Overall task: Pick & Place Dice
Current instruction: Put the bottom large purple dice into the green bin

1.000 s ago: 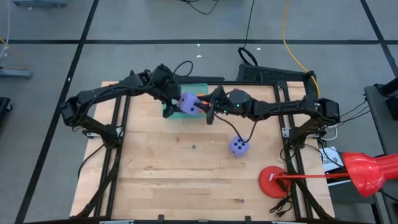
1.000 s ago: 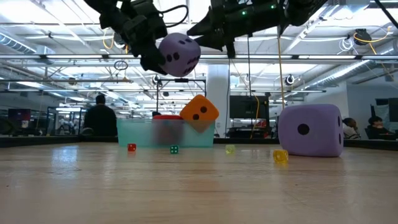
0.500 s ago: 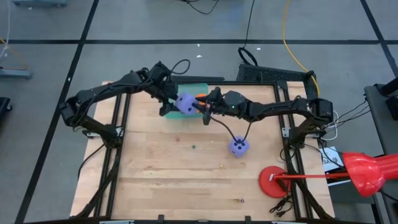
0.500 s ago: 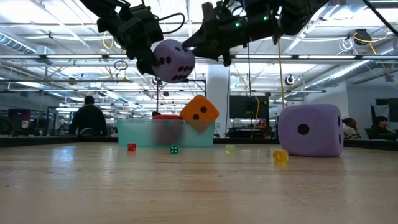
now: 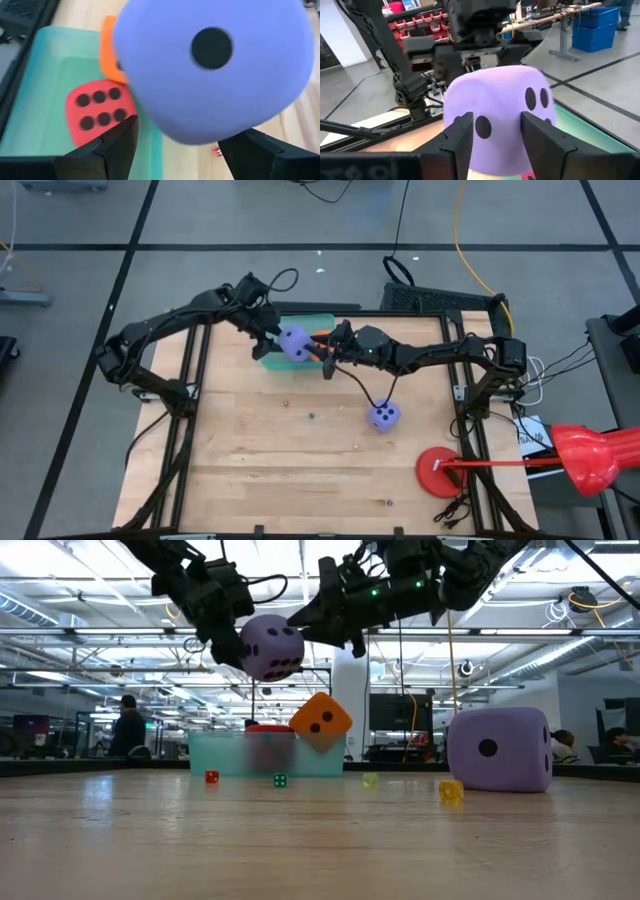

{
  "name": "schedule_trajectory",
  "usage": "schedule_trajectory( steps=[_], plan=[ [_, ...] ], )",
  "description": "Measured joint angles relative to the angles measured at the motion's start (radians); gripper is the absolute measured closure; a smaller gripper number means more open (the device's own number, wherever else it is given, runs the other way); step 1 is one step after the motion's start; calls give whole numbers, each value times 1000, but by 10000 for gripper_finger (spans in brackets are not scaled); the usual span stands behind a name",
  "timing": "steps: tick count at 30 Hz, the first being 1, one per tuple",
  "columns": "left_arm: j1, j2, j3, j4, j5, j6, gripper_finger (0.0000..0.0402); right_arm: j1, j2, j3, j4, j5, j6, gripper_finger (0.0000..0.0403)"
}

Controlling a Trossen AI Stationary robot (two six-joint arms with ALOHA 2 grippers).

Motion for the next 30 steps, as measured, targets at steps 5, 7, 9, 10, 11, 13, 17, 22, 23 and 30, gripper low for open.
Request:
schedule_trajectory(
  steps=[5, 7, 9, 10, 11, 13, 17, 22, 23, 30],
  plan=[
    [41, 0, 0, 4, 3, 9, 135, -11, 1, 0, -2, -13, -2, 250],
    [46, 0, 0, 4, 15, 16, 135, -18, 1, 0, -2, -10, -2, 250],
    [47, 0, 0, 10, 24, 24, 135, -21, 1, 0, 5, -1, -3, 250],
    [47, 0, 0, 11, 26, 26, 135, -25, 1, 0, 11, 0, -4, 250],
    [47, 0, 0, 11, 28, 28, 135, -26, 1, 0, 14, 1, -5, 250],
    [50, 0, 0, 11, 29, 29, 135, -30, 1, 5, 9, 3, -6, 250],
    [57, 0, 0, 10, 29, 29, 135, -32, 2, 19, 3, 2, -16, 250],
    [67, 0, -2, -19, 21, 35, 135, -33, 72, 64, -8, 9, -18, 250],
    [68, 0, -2, -23, 20, 37, 135, -35, 91, 81, -9, 10, -17, 250],
    [92, 1, -5, -112, 7, 78, 135, -40, 197, 188, -6, -4, -15, 250]
  ],
)
